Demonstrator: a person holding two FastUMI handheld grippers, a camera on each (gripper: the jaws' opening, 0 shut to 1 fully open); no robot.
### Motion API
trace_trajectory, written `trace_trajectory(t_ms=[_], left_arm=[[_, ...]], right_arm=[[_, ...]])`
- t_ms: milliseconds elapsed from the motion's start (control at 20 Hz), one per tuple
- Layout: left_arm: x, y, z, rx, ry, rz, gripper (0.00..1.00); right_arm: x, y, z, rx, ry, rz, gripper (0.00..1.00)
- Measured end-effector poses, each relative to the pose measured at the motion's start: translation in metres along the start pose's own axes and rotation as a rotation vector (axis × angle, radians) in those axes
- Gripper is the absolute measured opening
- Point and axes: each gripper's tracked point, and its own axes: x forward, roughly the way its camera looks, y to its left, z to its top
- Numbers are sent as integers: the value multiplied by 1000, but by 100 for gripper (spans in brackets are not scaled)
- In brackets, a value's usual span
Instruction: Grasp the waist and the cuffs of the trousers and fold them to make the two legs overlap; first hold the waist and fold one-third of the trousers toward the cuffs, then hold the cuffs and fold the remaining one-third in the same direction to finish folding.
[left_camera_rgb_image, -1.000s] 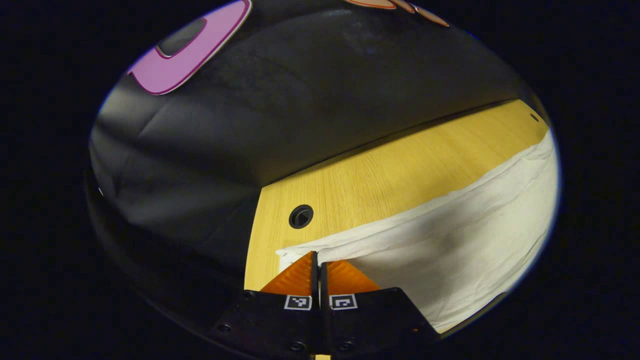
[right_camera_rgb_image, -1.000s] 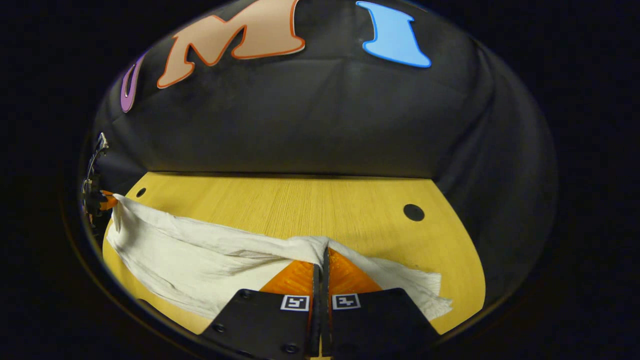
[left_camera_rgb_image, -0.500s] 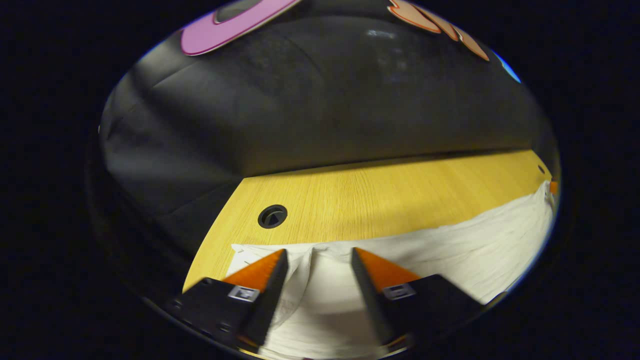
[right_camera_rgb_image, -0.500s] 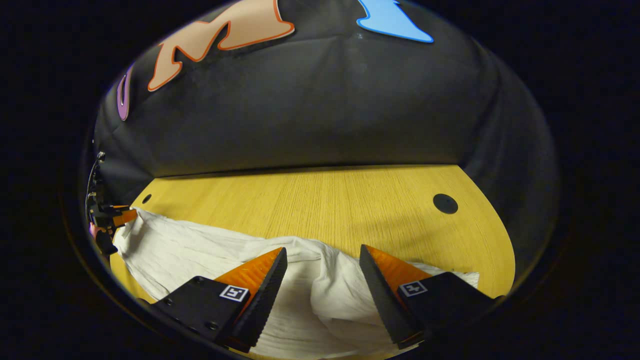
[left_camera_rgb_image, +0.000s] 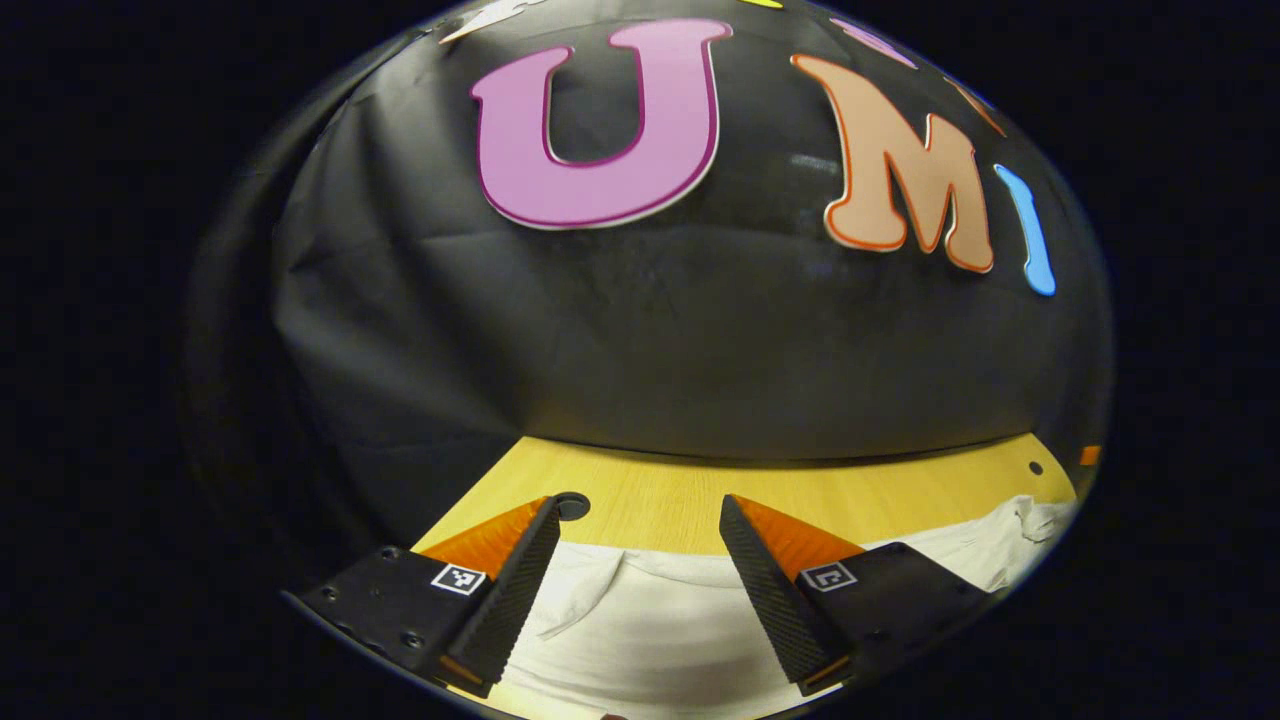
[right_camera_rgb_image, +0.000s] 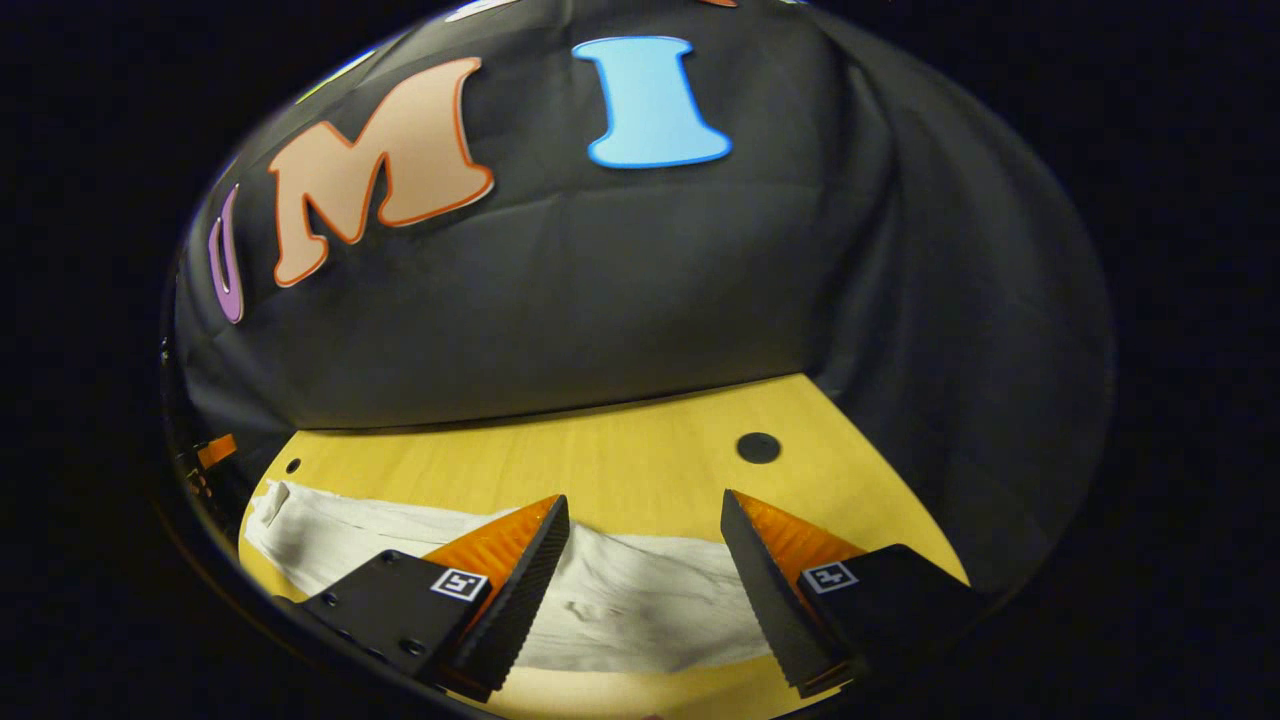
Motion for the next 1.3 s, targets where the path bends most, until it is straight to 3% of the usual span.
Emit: trace_trajectory(t_ms=[250, 300, 450, 700, 750, 800, 900, 1000, 1050, 1100, 1250, 1300], left_arm=[[-26, 0, 6, 37, -24, -4, 97], [-29, -1, 6, 36, -23, 1, 97], [-43, 1, 3, 47, -15, 28, 96], [-51, -5, 0, 17, -8, 43, 97], [-52, -7, -1, 12, -7, 47, 97], [-52, -8, -1, 12, -6, 44, 96], [-52, -10, 1, 14, -8, 39, 97], [-53, -11, 2, 20, -16, 40, 97], [-52, -11, 3, 17, -21, 41, 97], [-51, -12, 4, 11, -25, 41, 97], [-52, -16, 4, -3, -32, 40, 96], [-52, -16, 5, -1, -34, 38, 96]], right_arm=[[-26, -89, -34, 68, 52, -120, 96], [-25, -99, -44, 88, 69, -128, 92], [-19, -114, -79, 129, 140, -139, 96], [-4, -109, -118, 182, 214, -98, 96], [1, -103, -120, 199, 219, -76, 92], [7, -97, -121, 221, 216, -57, 97], [15, -88, -122, 274, 219, -26, 92], [21, -82, -123, 349, 230, 1, 95], [23, -82, -121, 385, 230, 7, 85], [26, -83, -124, 412, 227, 5, 93], [26, -92, -121, 477, 219, -2, 46], [25, -91, -119, 499, 225, 0, 46]])
